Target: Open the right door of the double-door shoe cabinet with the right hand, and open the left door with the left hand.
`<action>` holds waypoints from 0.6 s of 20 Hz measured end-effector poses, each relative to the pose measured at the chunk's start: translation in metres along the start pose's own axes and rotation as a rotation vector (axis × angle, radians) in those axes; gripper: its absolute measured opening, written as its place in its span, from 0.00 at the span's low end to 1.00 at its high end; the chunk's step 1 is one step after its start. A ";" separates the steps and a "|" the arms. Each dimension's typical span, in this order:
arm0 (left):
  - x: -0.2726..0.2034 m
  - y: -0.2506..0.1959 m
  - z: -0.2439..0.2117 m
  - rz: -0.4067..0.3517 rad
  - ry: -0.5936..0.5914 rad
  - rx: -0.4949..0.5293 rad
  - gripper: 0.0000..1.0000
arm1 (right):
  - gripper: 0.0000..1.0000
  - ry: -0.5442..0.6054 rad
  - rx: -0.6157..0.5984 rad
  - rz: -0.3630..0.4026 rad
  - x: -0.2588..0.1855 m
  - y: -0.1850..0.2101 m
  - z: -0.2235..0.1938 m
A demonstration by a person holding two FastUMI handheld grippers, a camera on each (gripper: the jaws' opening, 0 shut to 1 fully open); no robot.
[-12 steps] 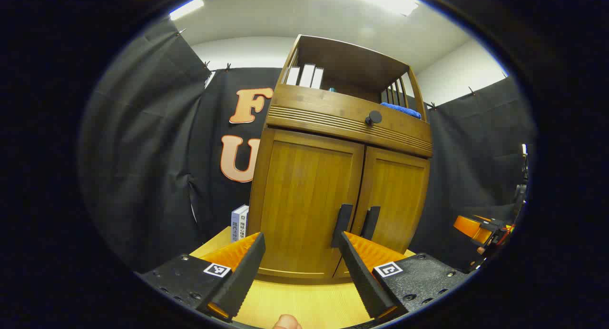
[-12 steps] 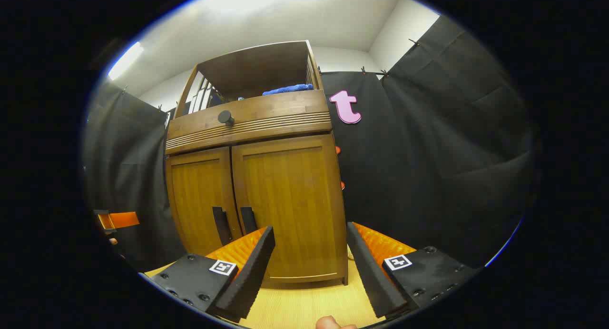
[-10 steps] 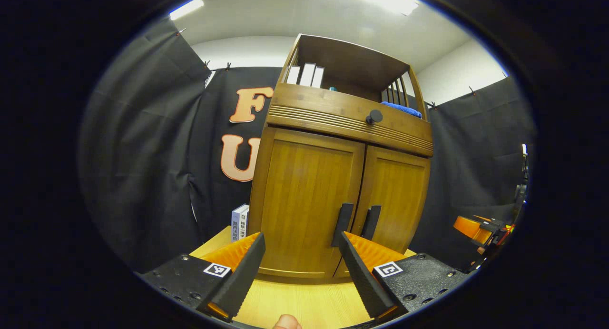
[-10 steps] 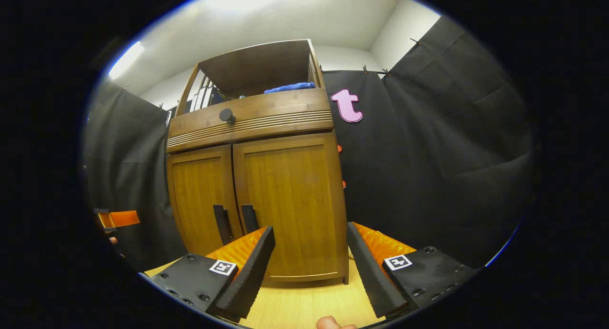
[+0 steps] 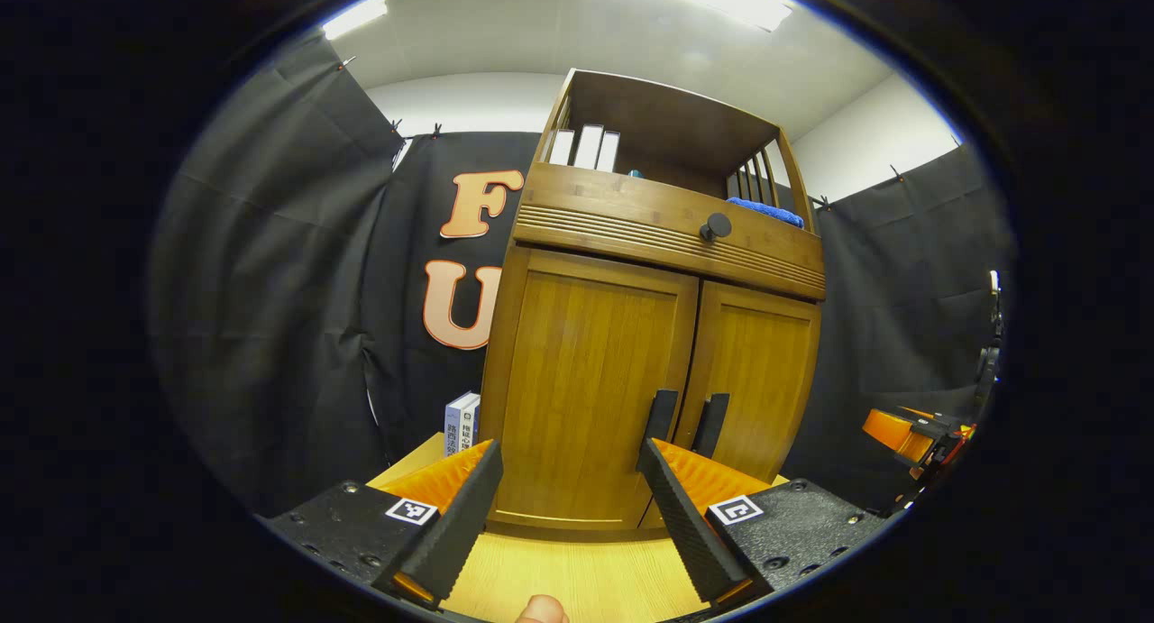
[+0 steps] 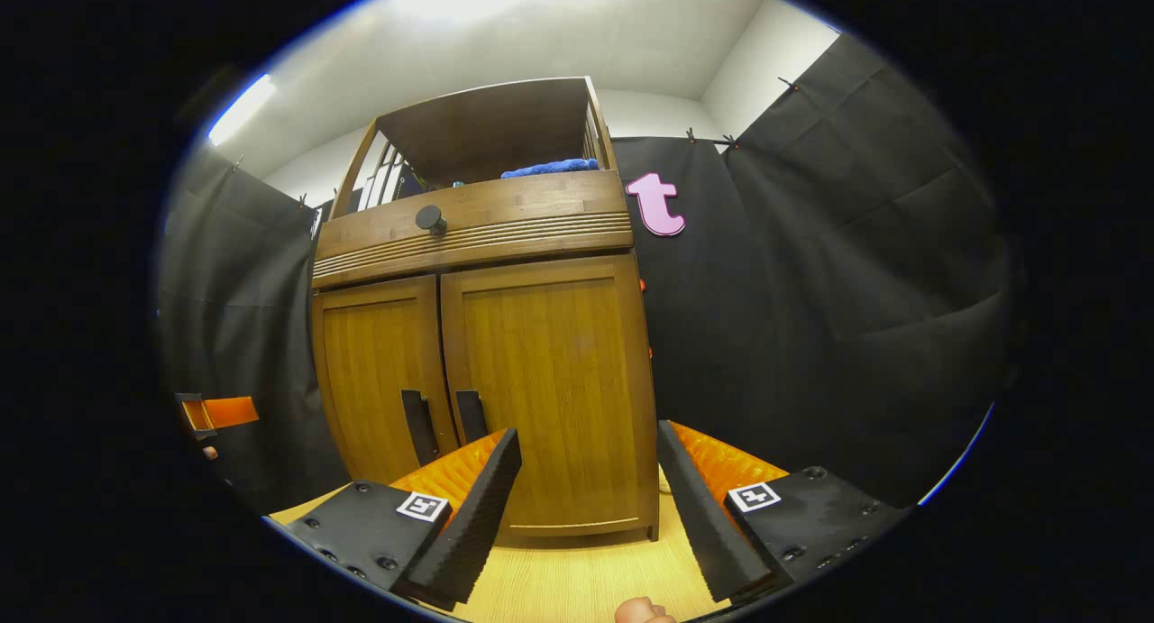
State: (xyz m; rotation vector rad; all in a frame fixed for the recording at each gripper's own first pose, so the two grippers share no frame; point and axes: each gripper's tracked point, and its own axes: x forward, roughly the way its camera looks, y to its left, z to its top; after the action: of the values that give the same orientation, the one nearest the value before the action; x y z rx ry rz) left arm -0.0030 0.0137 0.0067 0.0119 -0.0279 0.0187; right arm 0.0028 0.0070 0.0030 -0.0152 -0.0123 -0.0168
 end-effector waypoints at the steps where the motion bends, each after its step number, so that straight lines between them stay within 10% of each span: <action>1: 0.000 0.001 0.002 0.003 -0.007 0.001 0.92 | 0.89 -0.001 -0.005 0.004 0.000 0.002 0.000; 12: 0.003 0.002 -0.007 -0.004 0.017 -0.001 0.94 | 0.98 -0.008 -0.029 -0.016 0.015 -0.002 -0.003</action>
State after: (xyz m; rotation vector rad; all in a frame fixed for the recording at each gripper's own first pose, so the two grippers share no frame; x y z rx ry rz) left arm 0.0001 0.0154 -0.0005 0.0107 -0.0110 0.0148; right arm 0.0174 0.0049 0.0000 -0.0440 -0.0198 -0.0332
